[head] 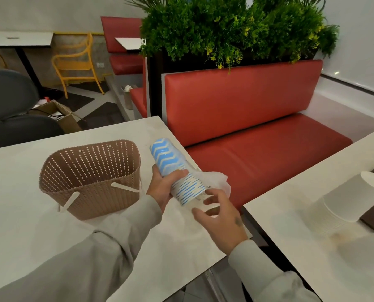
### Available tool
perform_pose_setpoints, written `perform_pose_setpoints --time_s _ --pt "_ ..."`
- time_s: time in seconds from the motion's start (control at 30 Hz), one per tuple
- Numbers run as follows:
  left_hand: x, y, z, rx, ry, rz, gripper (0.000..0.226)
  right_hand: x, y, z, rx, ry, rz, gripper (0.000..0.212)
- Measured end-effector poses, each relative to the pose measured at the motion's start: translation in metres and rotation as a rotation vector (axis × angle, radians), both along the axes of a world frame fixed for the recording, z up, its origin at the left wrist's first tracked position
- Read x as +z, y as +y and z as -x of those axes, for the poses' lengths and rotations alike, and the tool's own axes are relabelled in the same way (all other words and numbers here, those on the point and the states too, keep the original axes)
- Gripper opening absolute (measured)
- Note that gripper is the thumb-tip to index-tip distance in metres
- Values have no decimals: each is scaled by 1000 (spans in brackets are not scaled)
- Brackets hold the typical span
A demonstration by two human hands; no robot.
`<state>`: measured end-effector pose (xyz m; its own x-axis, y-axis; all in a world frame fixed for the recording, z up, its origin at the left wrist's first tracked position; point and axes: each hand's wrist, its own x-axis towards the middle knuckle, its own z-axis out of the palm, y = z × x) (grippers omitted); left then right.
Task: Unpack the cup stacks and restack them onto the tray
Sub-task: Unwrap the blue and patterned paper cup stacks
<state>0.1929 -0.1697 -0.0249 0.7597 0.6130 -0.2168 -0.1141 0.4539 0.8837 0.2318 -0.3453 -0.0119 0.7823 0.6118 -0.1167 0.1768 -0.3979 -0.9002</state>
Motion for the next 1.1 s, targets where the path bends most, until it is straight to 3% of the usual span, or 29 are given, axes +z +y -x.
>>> perform_pose_setpoints --time_s 0.07,0.2,0.3,0.33,0.43,0.57,0.63,0.7,0.8,0.97,1.03,1.1 --pt "5 0 1 8 -32 -40 87 4 6 3 46 -3 47 56" --pt "14 2 4 -4 -63 -73 73 11 12 4 -79 13 3 57" --pt "14 3 7 -5 -56 -111 72 17 17 4 -38 39 6 67" --pt "14 2 7 -20 -46 -136 75 20 18 5 -24 26 4 66" --pt "17 -4 7 -69 -19 -223 90 24 23 2 -10 -12 -7 36" --pt "29 -6 2 -1 -5 -354 91 24 20 0 23 1 -16 25" --pt "32 -2 -1 71 -3 -414 82 22 18 -1 31 25 -24 22" --pt "33 1 -4 120 28 -449 57 19 20 0 30 54 -38 18" --pt "37 2 -7 195 79 -476 24 12 24 0 30 59 -45 32" --pt "43 6 -11 290 75 -556 52 0 22 0 56 10 26 42" --pt "49 10 -13 331 91 -596 56 -2 22 2 34 22 62 59" --pt "55 11 -14 351 119 -616 54 -5 22 3 44 18 59 59"
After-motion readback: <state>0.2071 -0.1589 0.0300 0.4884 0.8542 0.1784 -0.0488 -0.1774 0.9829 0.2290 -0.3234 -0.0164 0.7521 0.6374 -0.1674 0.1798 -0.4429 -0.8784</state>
